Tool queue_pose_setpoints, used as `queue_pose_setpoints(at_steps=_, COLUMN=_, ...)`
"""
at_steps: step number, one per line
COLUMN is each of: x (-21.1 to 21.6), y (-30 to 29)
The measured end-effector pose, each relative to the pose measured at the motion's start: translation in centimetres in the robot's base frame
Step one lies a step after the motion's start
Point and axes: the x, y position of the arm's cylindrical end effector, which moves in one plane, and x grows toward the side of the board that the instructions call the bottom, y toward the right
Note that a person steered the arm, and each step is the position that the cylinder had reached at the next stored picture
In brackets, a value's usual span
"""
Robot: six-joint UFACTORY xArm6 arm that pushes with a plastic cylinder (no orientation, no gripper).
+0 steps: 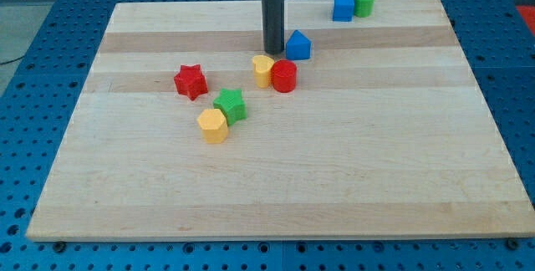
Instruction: Slide the triangle to the top center of the board
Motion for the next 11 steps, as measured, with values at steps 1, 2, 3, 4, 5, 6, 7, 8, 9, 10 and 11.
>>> queue_pose_setpoints(at_steps=1, x=1.3, y=-0.7)
queue_pose_setpoints(at_steps=2, x=4.5, y=-0.5)
queue_pose_setpoints(at_steps=3, x=5.2, y=1.5)
queue_pose_setpoints(at_steps=4, x=3.8, y=3.6)
queue_pose_setpoints(at_steps=5, x=1.3, y=3.7)
queue_pose_setpoints(at_steps=6, x=-1.1, y=3.7)
queue_pose_setpoints(at_steps=7, x=-3.3, y=3.7)
queue_pose_setpoints(at_steps=8, x=-4.8, y=3.7)
queue_pose_setpoints(at_steps=9, x=-5.1, y=3.7)
queue_pose_setpoints(at_steps=10, x=-5.3, y=3.7)
queue_pose_setpoints(at_steps=11, x=-5.7, y=3.7)
